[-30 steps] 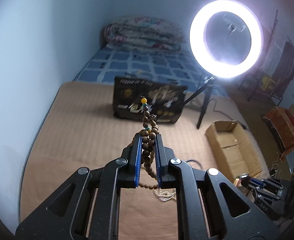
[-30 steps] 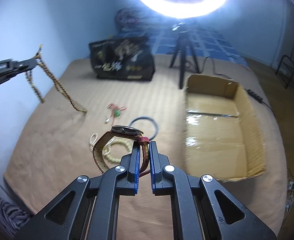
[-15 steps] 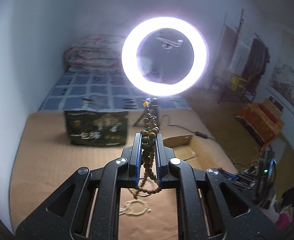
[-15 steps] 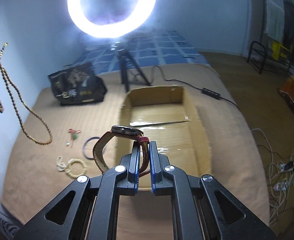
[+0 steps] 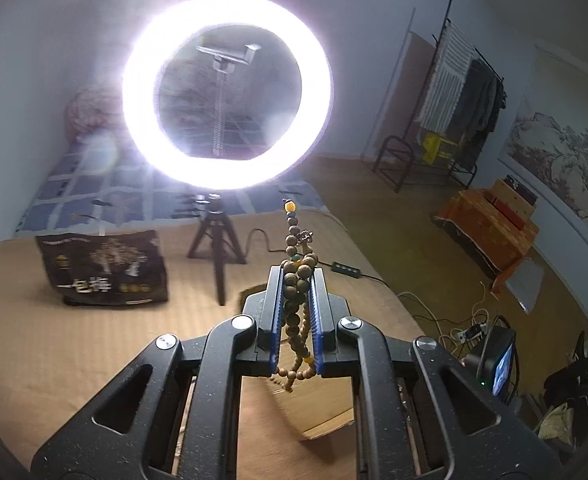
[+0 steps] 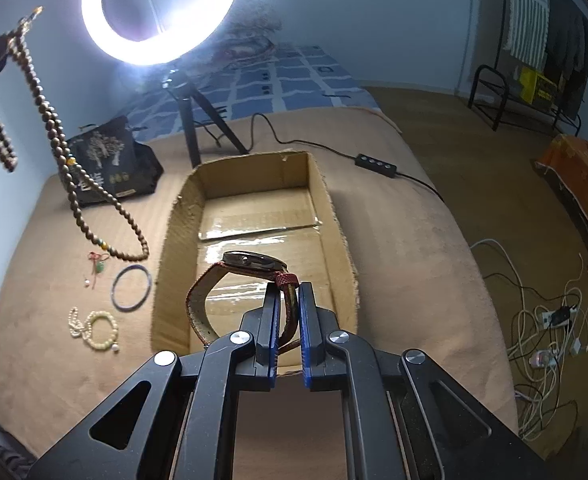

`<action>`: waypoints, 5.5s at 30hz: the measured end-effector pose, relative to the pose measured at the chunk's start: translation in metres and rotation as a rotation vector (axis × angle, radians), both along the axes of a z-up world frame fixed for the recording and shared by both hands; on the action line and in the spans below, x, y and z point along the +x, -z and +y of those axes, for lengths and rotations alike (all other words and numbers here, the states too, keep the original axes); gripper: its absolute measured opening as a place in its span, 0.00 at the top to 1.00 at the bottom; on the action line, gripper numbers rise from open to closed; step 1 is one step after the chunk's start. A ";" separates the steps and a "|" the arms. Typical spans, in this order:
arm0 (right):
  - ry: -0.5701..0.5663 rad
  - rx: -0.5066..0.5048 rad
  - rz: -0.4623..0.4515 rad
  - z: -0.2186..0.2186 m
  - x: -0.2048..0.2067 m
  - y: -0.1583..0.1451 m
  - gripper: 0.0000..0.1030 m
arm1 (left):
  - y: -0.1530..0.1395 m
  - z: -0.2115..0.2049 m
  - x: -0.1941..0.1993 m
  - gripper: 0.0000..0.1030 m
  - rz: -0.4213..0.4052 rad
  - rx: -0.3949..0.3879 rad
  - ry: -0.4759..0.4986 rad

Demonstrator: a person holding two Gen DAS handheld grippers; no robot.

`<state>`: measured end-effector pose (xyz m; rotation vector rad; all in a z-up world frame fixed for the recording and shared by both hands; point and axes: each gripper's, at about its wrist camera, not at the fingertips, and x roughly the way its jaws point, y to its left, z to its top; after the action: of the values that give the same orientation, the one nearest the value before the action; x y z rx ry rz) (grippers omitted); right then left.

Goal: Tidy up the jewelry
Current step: 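Lift the mala and watch and carry both over the cardboard box, then open both tools to drop the mala and watch into the box, then close the left tool on the pearl necklace while the right tool grasps the yellow bead bracelet, then lift the pearl necklace and yellow bracelet and carry them over the box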

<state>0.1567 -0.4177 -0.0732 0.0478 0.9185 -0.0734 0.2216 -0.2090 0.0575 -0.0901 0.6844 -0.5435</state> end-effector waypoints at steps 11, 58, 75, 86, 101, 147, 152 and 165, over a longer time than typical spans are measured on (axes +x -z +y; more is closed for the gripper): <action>0.023 -0.007 0.048 -0.012 0.005 0.016 0.93 | 0.043 -0.054 0.025 0.90 0.088 0.043 0.040; -0.066 -0.043 -0.035 0.029 -0.015 -0.013 0.54 | 0.069 0.067 -0.004 0.68 0.092 0.206 -0.123; -0.211 -0.027 -0.104 0.089 -0.027 -0.017 0.37 | 0.132 0.157 -0.042 0.59 0.176 0.317 -0.166; -0.314 -0.038 0.072 0.138 -0.002 0.038 0.37 | 0.209 0.170 -0.036 0.59 0.337 0.305 -0.146; -0.340 -0.017 0.232 0.175 0.040 0.095 0.58 | 0.263 0.165 -0.012 0.62 0.452 0.240 -0.145; -0.369 0.057 0.143 0.197 0.033 0.074 0.94 | 0.210 0.190 -0.032 0.98 0.271 0.211 -0.230; -0.351 0.089 0.097 0.184 0.031 0.054 0.94 | 0.181 0.186 -0.038 0.98 0.229 0.182 -0.232; -0.300 0.108 -0.025 0.136 0.011 0.002 0.94 | 0.108 0.160 -0.052 0.98 0.101 0.103 -0.202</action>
<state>0.1678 -0.2819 -0.0748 0.0109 0.8952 0.2548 0.1699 -0.0488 -0.0509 -0.0892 0.7913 -0.3107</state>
